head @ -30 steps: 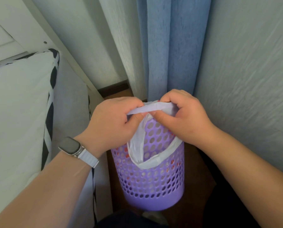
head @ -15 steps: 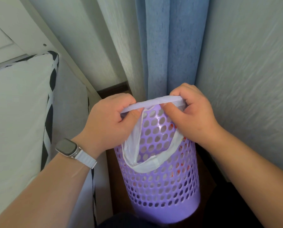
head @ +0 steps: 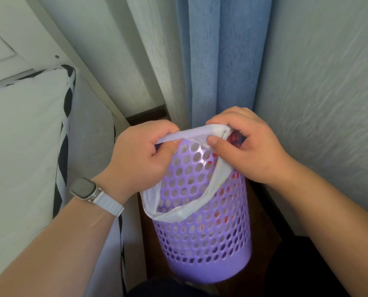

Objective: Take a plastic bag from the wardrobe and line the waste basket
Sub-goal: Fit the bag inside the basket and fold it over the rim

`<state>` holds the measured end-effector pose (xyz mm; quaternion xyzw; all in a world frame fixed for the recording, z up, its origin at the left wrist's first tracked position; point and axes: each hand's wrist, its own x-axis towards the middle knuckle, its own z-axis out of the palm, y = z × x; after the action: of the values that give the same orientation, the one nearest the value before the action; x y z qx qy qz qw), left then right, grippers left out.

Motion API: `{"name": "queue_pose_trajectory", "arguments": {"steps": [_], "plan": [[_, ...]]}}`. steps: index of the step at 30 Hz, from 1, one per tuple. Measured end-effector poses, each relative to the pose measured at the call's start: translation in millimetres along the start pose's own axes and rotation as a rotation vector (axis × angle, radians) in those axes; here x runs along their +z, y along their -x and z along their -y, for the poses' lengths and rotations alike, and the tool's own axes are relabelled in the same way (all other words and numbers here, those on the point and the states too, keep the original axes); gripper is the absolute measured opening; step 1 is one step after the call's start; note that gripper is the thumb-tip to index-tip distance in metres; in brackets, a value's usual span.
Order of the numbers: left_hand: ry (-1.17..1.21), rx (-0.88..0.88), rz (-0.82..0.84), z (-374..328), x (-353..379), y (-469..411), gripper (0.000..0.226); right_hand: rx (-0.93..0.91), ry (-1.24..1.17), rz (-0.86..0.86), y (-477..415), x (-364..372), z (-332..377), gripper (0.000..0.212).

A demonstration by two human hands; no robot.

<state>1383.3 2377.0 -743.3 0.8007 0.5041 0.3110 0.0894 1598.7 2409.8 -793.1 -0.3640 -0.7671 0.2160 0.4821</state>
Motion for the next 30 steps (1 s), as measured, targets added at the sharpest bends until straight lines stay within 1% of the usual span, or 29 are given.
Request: {"name": "queue_pose_trajectory", "arguments": {"steps": [3,8,11,13,17,20,23,27,30], "plan": [[0.090,-0.016,-0.011,-2,0,-1,0.021,0.035,-0.002,-0.065,-1,-1,-1,0.023],[0.123,-0.023,0.029,-2,0,0,0.016,0.056,0.053,-0.129,0,4,2,0.023],[0.071,0.035,0.050,-9,-1,-1,0.024,0.031,0.106,-0.134,2,9,5,0.022],[-0.012,0.088,0.041,-13,2,-2,0.029,0.017,0.130,-0.134,3,12,7,0.021],[-0.135,0.129,0.011,-11,7,-4,0.019,0.033,0.109,-0.118,4,18,10,0.024],[-0.118,0.090,-0.035,-8,6,-2,0.019,0.030,0.030,-0.069,3,12,11,0.016],[-0.041,0.010,-0.065,-7,3,-2,0.020,0.011,0.023,-0.062,1,5,9,0.013],[0.051,-0.075,-0.091,-6,3,-2,0.020,-0.042,0.045,-0.206,2,5,7,0.016],[0.105,-0.106,-0.105,-7,4,-2,0.019,-0.110,0.102,-0.314,5,7,6,0.013]]}}
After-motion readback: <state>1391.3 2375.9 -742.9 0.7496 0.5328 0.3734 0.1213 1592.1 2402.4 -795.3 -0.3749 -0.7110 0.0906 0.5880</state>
